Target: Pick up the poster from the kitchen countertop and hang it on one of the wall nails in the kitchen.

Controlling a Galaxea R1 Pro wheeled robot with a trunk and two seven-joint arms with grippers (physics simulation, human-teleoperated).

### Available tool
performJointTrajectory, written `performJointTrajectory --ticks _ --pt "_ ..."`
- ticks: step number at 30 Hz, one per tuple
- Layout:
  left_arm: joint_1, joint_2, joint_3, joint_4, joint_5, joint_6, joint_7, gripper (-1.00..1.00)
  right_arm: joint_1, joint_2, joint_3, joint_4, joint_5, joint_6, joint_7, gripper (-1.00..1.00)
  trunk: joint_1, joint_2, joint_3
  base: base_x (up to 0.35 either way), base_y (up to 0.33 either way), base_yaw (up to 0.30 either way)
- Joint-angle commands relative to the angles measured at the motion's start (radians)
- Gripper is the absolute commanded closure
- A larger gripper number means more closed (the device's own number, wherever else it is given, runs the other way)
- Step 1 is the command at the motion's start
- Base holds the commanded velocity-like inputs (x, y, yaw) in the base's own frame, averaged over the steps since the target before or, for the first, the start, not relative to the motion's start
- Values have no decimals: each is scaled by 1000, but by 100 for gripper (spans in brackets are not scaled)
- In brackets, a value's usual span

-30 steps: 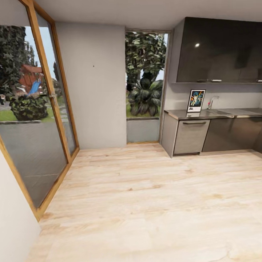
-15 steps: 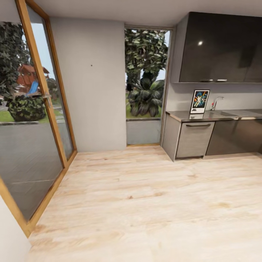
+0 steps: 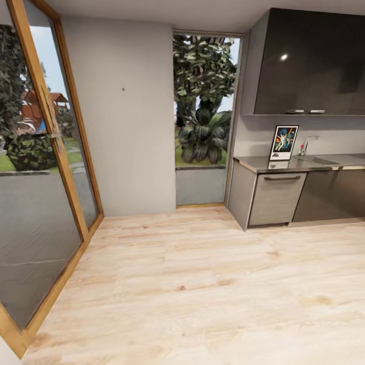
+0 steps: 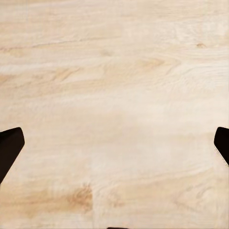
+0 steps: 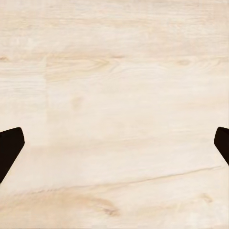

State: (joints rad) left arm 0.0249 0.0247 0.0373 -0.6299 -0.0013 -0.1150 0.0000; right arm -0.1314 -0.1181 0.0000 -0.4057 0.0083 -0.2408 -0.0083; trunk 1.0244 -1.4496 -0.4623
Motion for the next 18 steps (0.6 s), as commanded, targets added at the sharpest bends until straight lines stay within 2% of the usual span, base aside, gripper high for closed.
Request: performJointTrajectory --ticks 1,18 --pt "1 0 1 -1 0 -2 0 -100 -1 0 0 1 1 -3 -1 -100 1 0 -1 339 0 0" --pt "0 0 1 -2 0 -2 0 -100 -1 0 0 1 1 -3 -1 -100 1 0 -1 339 0 0"
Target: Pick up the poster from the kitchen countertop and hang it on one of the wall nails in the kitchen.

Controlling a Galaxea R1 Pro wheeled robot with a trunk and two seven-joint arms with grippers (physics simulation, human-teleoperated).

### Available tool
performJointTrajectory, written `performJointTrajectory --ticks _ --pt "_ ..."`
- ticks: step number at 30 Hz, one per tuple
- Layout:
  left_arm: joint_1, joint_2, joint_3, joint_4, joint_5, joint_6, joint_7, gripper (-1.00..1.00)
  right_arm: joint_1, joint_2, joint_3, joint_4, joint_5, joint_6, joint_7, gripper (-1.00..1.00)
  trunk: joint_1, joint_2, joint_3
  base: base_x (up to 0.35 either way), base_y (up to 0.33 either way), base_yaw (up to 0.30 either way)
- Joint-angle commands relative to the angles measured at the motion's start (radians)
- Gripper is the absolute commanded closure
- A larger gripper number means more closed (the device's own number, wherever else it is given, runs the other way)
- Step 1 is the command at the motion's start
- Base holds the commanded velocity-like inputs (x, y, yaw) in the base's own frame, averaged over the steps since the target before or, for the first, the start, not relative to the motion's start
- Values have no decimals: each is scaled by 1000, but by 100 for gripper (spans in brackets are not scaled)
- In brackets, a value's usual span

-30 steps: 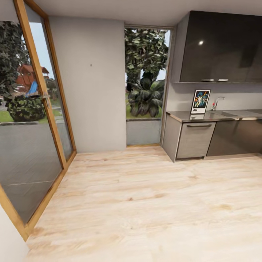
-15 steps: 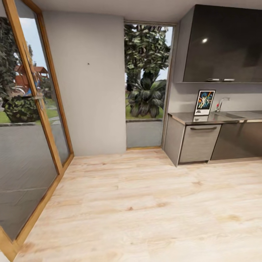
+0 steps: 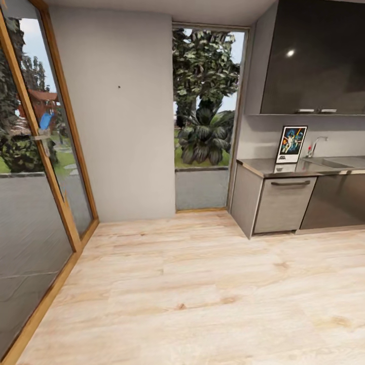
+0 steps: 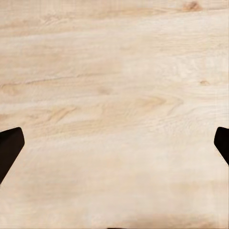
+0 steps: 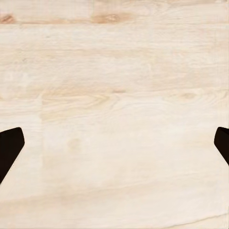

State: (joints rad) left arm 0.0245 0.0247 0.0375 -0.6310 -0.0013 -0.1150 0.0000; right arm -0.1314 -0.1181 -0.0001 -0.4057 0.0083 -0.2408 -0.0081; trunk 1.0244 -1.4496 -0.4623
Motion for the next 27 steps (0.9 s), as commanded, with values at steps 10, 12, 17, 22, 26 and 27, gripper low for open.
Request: performJointTrajectory --ticks 10,12,17,22,26,27 --pt "0 0 2 -1 0 -2 0 -100 -1 0 0 1 1 -3 0 -100 1 0 -1 338 0 0" --pt "0 0 3 -1 0 -2 0 -100 -1 0 0 1 1 -3 0 -100 1 0 -1 339 0 0" --pt "0 0 4 -1 0 -2 0 -100 -1 0 0 1 1 -3 0 -100 1 0 -1 339 0 0" --pt "0 0 4 -1 0 -2 0 -100 -1 0 0 1 1 -3 0 -100 1 0 -1 339 0 0" --pt "1 0 4 -1 0 -2 0 -100 -1 0 0 1 1 -3 0 -100 1 0 -1 339 0 0" --pt "1 0 4 -1 0 -2 0 -100 -1 0 0 1 1 -3 0 -100 1 0 -1 339 0 0"
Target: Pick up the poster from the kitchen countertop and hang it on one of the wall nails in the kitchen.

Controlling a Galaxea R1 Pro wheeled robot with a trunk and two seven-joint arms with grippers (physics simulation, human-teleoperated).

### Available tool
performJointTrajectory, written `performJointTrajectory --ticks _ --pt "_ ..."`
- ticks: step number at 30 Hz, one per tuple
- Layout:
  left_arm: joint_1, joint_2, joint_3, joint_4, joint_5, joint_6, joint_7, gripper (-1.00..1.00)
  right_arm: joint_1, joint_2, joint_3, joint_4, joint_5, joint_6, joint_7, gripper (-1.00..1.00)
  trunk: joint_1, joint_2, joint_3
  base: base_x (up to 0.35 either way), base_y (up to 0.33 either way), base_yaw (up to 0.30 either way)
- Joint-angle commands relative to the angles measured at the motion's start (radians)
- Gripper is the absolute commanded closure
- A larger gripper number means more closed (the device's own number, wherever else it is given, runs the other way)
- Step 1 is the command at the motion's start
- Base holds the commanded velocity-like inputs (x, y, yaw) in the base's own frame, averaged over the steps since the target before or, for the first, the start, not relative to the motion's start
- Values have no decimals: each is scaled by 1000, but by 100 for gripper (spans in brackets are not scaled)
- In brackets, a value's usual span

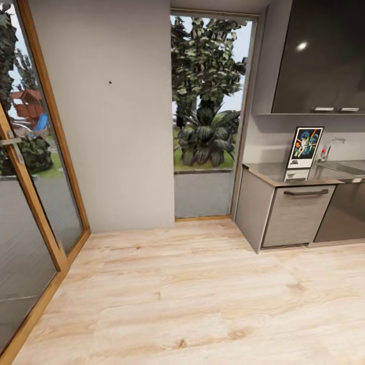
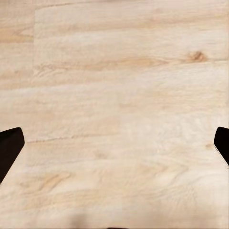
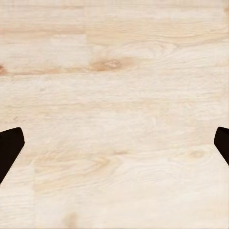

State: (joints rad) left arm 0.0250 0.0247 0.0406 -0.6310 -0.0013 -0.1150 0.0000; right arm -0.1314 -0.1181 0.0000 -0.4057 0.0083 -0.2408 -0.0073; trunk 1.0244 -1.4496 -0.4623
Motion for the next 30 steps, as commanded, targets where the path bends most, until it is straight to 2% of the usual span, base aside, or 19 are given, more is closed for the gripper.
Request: performJointTrajectory --ticks 1,11,16,30 --pt "0 0 1 -1 0 -2 0 -100 -1 0 0 1 1 -3 -1 -100 1 0 -1 339 0 0" --pt "0 0 5 0 0 -2 0 -100 -1 0 1 1 1 -3 0 -100 1 0 -1 339 13 0" --pt "0 0 21 -1 0 -2 0 -100 -1 0 1 1 1 -3 -1 -100 1 0 -1 339 76 0" --pt "0 0 22 -1 0 -2 0 -100 -1 0 0 1 1 -3 -1 -100 1 0 -1 339 93 0"
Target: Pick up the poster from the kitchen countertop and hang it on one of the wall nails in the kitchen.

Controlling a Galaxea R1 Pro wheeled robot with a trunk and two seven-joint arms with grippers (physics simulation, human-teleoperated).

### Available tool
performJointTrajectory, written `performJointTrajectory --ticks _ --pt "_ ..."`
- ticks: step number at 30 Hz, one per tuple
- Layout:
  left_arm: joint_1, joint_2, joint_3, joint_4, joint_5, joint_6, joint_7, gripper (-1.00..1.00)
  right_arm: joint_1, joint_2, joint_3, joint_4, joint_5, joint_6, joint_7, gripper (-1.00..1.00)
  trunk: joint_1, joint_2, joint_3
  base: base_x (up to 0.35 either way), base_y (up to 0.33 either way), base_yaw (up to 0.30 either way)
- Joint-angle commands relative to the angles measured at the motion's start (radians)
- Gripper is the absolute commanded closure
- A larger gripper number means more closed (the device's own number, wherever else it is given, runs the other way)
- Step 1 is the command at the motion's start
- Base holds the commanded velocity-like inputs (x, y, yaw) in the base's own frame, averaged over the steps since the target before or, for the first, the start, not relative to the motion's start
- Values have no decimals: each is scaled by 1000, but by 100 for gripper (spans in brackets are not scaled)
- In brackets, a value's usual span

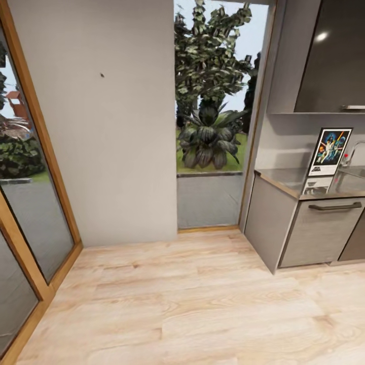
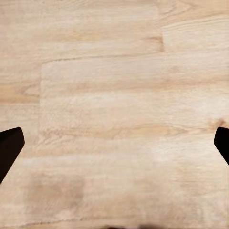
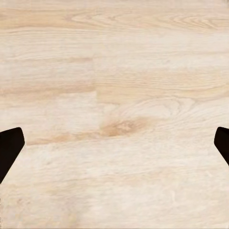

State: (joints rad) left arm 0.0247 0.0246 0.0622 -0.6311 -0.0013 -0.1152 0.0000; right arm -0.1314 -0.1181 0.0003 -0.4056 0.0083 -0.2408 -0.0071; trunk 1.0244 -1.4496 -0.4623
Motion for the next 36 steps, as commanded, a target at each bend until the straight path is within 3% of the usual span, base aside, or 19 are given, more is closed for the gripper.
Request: performJointTrajectory --ticks 1,12,23,36 --pt "0 0 1 -1 0 -2 0 -100 -1 0 0 1 1 -3 -1 -100 1 0 -1 339 94 0" --pt "0 0 1 -1 0 -3 0 -100 -1 0 1 1 1 -3 -1 -100 1 0 -1 330 91 -21" --pt "0 0 5 0 0 -60 0 -100 -1 0 0 1 1 -3 -1 -100 1 0 5 116 18 -243" --pt "0 0 5 1 0 -69 0 -100 1 0 0 1 1 -3 -1 -100 1 0 9 310 1 -152"
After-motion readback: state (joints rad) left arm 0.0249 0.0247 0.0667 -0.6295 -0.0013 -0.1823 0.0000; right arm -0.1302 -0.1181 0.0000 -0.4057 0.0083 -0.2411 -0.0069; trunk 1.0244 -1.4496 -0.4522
